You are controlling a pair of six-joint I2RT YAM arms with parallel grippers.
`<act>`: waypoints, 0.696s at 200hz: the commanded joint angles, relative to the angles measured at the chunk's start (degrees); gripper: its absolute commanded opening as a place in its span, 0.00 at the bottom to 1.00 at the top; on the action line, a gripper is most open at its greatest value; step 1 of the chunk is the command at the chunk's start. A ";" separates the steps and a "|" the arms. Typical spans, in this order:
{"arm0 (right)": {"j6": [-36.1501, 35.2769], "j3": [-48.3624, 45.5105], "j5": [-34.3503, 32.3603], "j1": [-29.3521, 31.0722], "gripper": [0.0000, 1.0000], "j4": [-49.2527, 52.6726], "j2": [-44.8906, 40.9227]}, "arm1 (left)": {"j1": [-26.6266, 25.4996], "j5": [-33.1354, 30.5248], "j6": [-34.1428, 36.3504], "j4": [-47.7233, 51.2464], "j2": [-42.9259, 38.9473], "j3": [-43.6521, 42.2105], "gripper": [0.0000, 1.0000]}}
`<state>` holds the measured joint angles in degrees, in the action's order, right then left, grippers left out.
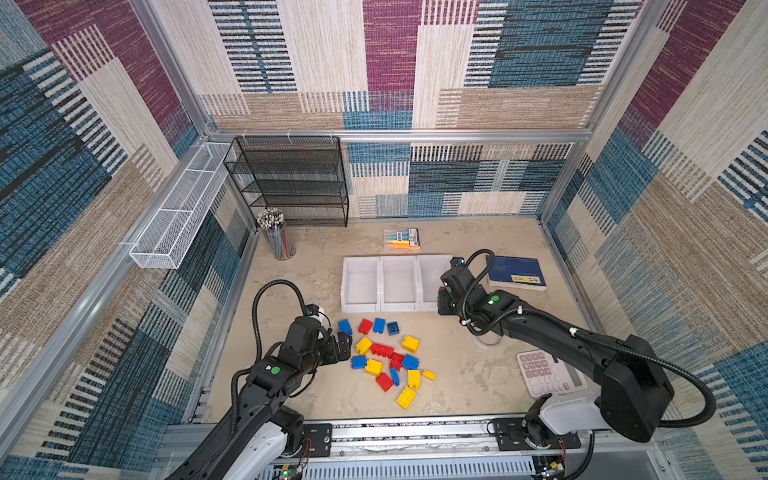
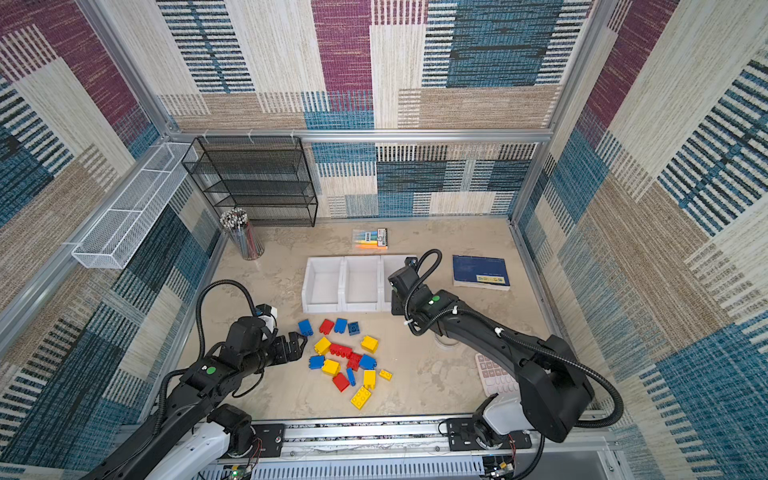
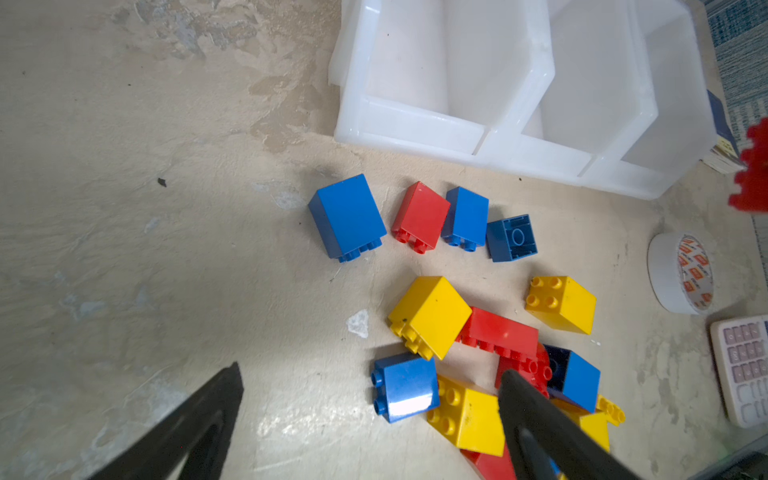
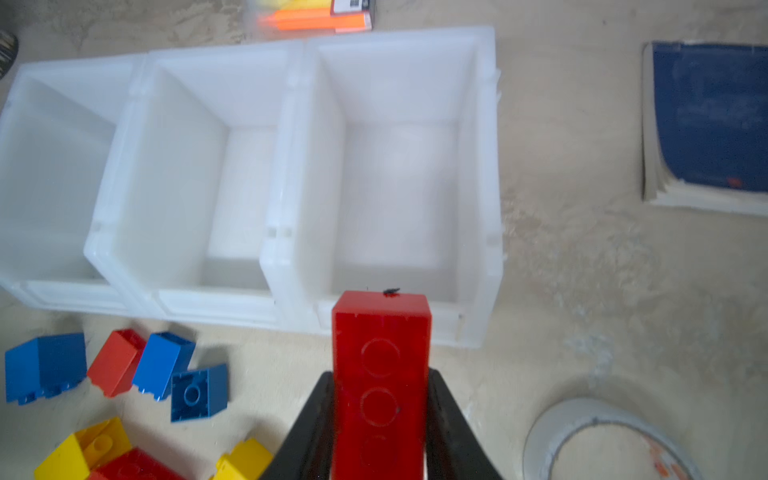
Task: Sort the legos into containers by color
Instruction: 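Lift the red brick into the bin compartment nearest the book, open right gripper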
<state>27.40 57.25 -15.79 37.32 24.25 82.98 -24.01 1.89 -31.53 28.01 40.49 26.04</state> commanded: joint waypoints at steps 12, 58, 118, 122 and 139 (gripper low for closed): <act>-7.45 4.92 3.15 -3.31 0.31 -6.97 7.42 | -0.03 0.92 -0.97 0.29 0.26 0.38 0.97; -9.20 9.46 5.24 -5.68 0.31 -8.52 14.93 | -0.25 0.95 -1.56 0.57 0.01 0.34 0.96; -8.80 10.35 6.56 -5.77 0.43 -8.42 17.14 | -0.49 1.34 -1.78 0.52 0.03 0.32 0.96; -8.84 10.25 6.56 -5.77 0.45 -8.43 16.97 | -0.46 1.36 -1.71 0.66 0.06 0.32 0.97; -8.68 10.07 6.52 -5.77 0.53 -7.97 16.20 | -0.59 1.54 -1.75 0.77 0.06 0.49 0.96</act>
<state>18.55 67.33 -9.65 31.53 17.37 100.05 -24.49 3.20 -32.62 28.12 40.53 26.04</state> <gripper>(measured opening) 0.498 0.964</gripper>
